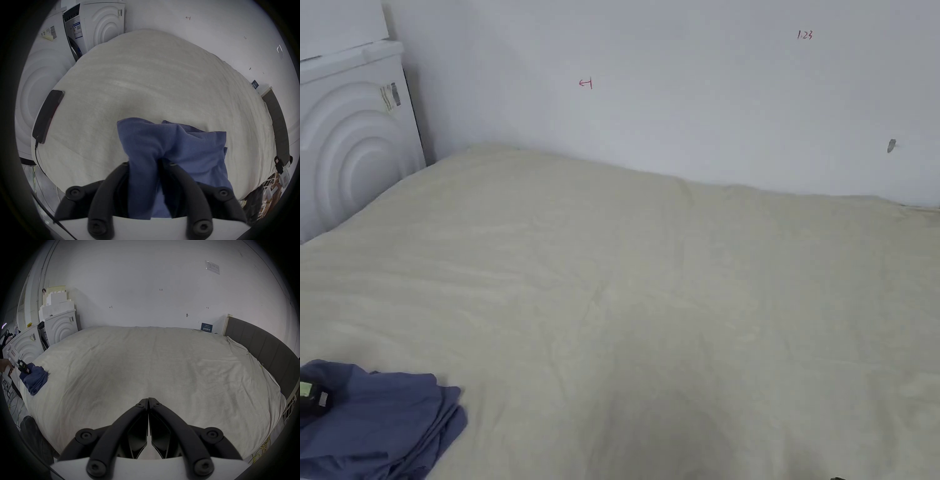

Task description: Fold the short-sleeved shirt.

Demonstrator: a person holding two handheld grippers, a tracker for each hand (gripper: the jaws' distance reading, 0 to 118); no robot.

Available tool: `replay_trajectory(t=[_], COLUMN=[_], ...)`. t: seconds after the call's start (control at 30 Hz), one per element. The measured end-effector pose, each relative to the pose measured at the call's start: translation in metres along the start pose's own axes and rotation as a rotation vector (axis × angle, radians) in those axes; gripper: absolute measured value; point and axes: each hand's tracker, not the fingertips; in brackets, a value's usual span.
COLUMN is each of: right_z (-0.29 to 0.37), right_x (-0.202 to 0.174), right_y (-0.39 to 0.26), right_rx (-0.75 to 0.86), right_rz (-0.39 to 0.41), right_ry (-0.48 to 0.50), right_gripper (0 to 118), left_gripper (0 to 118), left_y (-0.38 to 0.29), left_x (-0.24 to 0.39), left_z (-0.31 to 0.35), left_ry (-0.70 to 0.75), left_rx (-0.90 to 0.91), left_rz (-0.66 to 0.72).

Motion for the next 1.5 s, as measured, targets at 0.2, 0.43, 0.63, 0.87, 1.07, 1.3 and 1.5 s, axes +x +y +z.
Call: replay_trajectory(t=[0.2, 0.43, 0.63, 0.87, 1.07, 1.3, 1.5], right_z=[-0.001, -0.001, 0.000, 0.004, 0.003, -0.001, 0.003], right_x=[0.001, 0.004, 0.015, 0.030, 0.038, 0.045, 0.048], right_y=[0.004, 0.011, 0.021, 0.036, 0.046, 0.050, 0.054], right_rx=[0.007, 0.032, 0.073, 0.149, 0.221, 0.289, 0.325], right_rz=[0.001, -0.014, -0.057, -0.088, -0.084, -0.073, -0.087], right_ry=[0.009, 0.012, -0.003, -0.036, -0.054, -0.090, -0.105], right_gripper=[1, 1, 1, 1, 1, 1, 1], left_gripper=[71, 70, 67, 53, 5, 0, 0], left_y=[0.004, -0.014, -0.051, -0.092, -0.110, -0.124, -0.126], left_x=[-0.008, 0.050, 0.152, 0.252, 0.323, 0.364, 0.372], left_z=[0.035, 0.084, 0.098, 0.086, 0.079, 0.071, 0.068], left_ry=[0.121, 0.128, 0.080, 0.008, -0.016, -0.036, -0.030], left_rx=[0.137, 0.431, 0.677, 0.835, 0.885, 0.907, 0.918], left_rz=[-0.063, -0.119, -0.174, -0.165, -0.238, -0.261, -0.287])
